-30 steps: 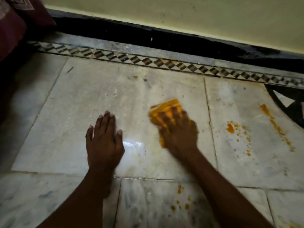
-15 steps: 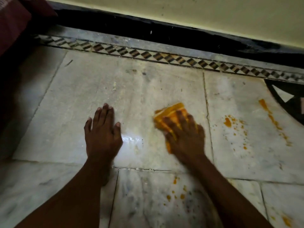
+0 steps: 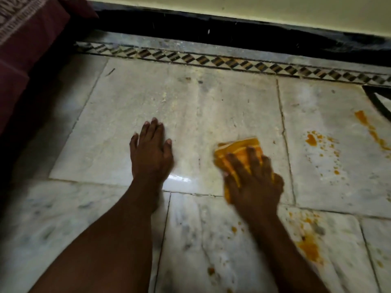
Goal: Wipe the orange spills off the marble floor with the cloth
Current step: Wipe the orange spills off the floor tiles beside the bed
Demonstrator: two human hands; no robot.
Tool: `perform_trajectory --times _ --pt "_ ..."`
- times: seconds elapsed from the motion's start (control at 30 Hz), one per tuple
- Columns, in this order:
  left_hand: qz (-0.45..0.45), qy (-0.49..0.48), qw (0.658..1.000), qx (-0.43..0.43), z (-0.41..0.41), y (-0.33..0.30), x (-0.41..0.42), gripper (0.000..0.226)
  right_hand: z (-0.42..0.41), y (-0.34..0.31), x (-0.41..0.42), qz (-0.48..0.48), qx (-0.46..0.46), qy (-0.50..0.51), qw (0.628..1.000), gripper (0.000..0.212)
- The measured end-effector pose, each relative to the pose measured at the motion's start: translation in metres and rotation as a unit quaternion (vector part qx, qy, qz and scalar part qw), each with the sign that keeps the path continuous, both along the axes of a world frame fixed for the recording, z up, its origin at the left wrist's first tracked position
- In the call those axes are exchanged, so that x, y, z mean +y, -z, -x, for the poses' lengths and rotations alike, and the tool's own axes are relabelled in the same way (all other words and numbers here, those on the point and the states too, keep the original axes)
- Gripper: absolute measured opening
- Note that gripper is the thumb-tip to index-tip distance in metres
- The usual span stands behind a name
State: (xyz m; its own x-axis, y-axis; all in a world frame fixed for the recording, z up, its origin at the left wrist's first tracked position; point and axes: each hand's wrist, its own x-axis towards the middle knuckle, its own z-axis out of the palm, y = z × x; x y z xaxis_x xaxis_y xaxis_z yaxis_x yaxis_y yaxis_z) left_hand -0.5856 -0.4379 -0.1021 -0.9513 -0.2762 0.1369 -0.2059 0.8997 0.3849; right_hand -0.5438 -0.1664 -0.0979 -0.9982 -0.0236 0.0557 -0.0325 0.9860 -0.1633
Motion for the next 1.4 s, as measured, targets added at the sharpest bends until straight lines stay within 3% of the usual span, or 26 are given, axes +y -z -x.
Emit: perform_trajectory --times 0.13,0.23,0.3,0.37,0.47,0.53,0.67,0.73,0.83,0.9,0.97,1.07,1.13,1.2,1.3,1.4 --pt "-0.003 0.008 1.000 0.012 0.001 0.002 -0.003 0.059 0.077 -0.008 0.001 0.057 -0.078 0.191 0.977 0.061" --pt "-0.015 0.045 0.999 0.019 -0.006 0.000 0.002 0.056 0.069 -0.003 -0.041 0.070 -0.061 0.118 0.989 0.057" --pt "-0.006 0.060 0.998 0.020 -0.023 -0.001 0.007 0.055 0.013 0.005 -0.064 0.038 0.016 0.031 0.999 0.053" --pt "0.007 0.051 0.998 0.022 -0.054 -0.006 0.019 0.056 -0.057 0.004 -0.058 0.036 0.044 -0.012 0.998 0.051" --pt "0.023 0.031 0.999 -0.010 -0.106 -0.008 0.036 0.057 -0.106 -0.003 -0.005 0.017 0.012 -0.031 0.999 0.050" --pt "0.032 0.041 0.998 -0.018 -0.131 -0.003 0.048 0.057 -0.084 -0.005 0.037 -0.007 -0.001 0.049 0.999 0.056" --pt "0.029 0.044 0.999 -0.004 -0.138 0.008 0.053 0.058 0.002 -0.009 0.036 0.061 -0.081 0.197 0.975 0.065" --pt "0.008 0.041 0.999 -0.001 -0.135 0.007 0.055 0.059 0.006 -0.005 0.001 0.087 -0.076 0.157 0.981 0.063" --pt "-0.014 0.046 0.999 0.001 -0.136 -0.001 0.049 0.060 -0.058 0.003 -0.052 0.050 0.035 0.037 0.997 0.054" --pt "-0.023 0.053 0.998 0.001 -0.140 -0.003 0.047 0.060 -0.117 -0.003 -0.046 0.031 0.043 -0.051 0.997 0.049" --pt "-0.017 0.055 0.998 0.001 -0.144 -0.003 0.047 0.059 -0.144 -0.004 -0.007 0.029 0.039 -0.070 0.996 0.049" --pt "0.032 0.034 0.999 0.016 -0.144 0.003 0.050 0.057 -0.111 0.001 0.030 -0.001 0.028 0.068 0.997 0.052" --pt "0.071 0.014 0.997 0.022 -0.143 0.006 0.051 0.056 -0.069 0.000 0.013 0.042 -0.013 0.170 0.984 0.055" --pt "0.067 0.005 0.998 0.010 -0.147 0.004 0.055 0.057 -0.052 -0.006 -0.019 0.084 -0.056 0.194 0.976 0.058" --pt "0.040 0.010 0.999 -0.002 -0.152 -0.003 0.053 0.061 -0.096 -0.004 -0.056 0.076 0.009 0.094 0.993 0.058" --pt "0.030 0.032 0.999 -0.019 -0.168 -0.001 0.050 0.064 -0.185 0.002 -0.038 0.036 0.053 -0.028 0.998 0.055"
